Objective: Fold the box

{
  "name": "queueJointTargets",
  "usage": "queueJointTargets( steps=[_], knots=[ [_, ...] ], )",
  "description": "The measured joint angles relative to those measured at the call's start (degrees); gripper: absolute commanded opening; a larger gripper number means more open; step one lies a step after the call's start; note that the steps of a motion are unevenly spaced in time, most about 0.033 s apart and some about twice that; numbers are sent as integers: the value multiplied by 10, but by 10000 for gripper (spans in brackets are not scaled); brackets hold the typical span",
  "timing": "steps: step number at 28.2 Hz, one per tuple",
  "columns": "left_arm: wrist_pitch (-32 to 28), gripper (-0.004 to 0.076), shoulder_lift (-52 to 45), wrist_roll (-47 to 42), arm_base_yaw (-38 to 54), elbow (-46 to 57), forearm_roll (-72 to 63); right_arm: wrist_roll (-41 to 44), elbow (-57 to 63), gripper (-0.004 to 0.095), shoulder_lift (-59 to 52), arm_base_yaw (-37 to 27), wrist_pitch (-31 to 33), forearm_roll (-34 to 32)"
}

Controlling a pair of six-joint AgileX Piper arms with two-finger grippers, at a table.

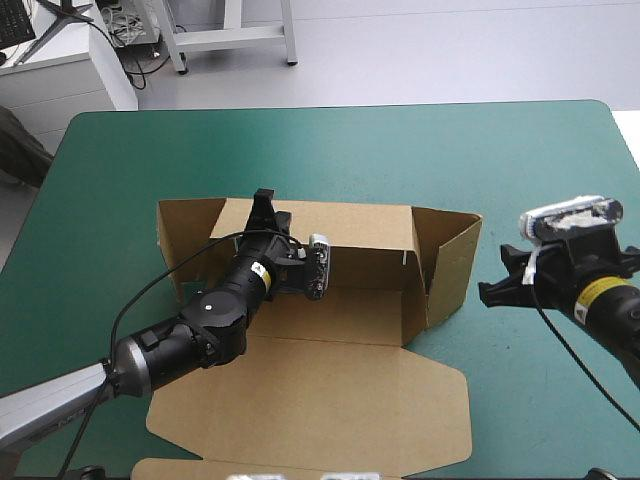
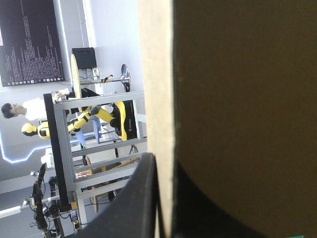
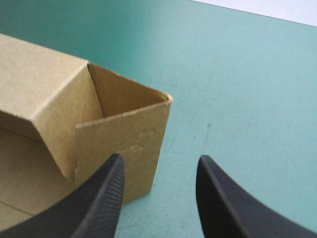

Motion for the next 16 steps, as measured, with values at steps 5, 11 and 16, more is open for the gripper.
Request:
queueJointTargets(
  steps=[5, 11, 16],
  knots=[
    [-2, -10, -13, 0, -1, 1, -11, -9, -76, 412, 78, -1, 0, 0],
    [-2, -10, -24, 0, -1, 4, -21, -79, -179, 413, 194, -64, 0, 80],
    [-3, -10, -25, 0, -1, 5, -22, -193, -245, 413, 286, -150, 2, 227]
  ],
)
